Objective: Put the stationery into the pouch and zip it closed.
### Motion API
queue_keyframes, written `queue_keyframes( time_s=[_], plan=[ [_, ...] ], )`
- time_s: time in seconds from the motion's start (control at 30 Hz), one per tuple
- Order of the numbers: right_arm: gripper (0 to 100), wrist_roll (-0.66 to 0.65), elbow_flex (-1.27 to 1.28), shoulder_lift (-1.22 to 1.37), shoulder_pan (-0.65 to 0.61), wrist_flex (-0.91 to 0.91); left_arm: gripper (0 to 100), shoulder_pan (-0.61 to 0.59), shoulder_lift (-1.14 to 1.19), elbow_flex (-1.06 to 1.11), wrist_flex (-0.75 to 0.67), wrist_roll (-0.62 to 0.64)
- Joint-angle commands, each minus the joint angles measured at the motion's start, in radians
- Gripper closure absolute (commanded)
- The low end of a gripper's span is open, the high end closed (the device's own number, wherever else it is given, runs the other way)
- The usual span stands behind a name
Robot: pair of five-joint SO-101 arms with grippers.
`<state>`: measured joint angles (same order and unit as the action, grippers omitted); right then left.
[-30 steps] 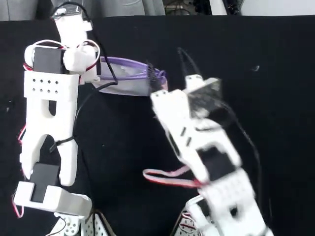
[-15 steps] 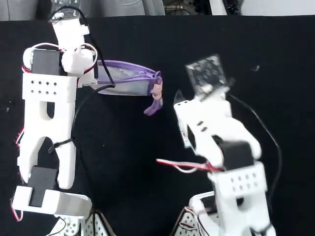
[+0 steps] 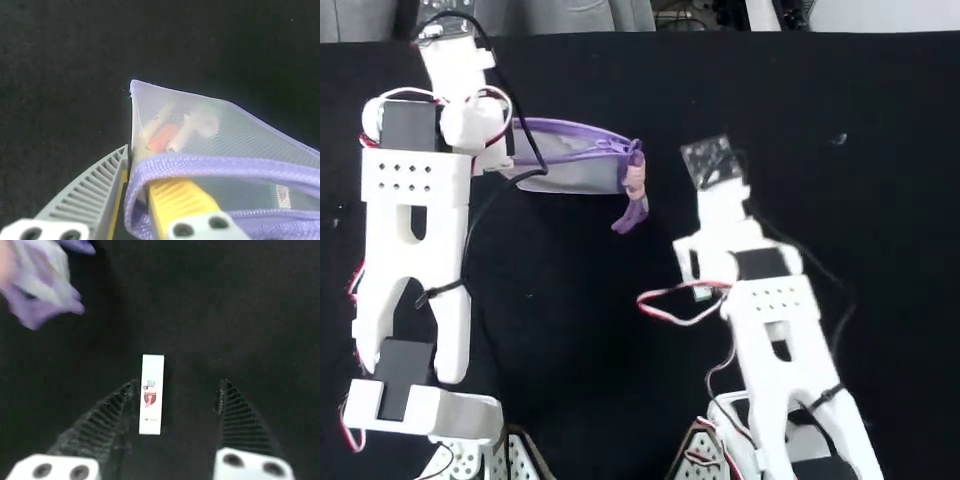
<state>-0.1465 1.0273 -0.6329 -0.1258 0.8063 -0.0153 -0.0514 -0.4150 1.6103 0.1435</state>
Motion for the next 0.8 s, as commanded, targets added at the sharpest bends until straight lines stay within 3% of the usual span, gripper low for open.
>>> queue_keyframes(
  time_s=[0.0,0.2,0.4,0.77],
  plan=[
    [75.5,0.003,0.059,0.008,-0.034,-0.120,97,-0.036,0.008,0.010,-0.018,0.011],
    [75.5,0.098,0.070,0.039,-0.091,-0.155,97,-0.096,0.008,0.008,-0.038,0.011],
    [75.5,0.100,0.024,0.249,-0.086,-0.249,97,-0.096,0.006,0.008,-0.038,0.009],
    [79.2,0.107,-0.242,0.533,-0.069,-0.080,97,-0.097,0.006,0.010,-0.017,0.005]
  ],
)
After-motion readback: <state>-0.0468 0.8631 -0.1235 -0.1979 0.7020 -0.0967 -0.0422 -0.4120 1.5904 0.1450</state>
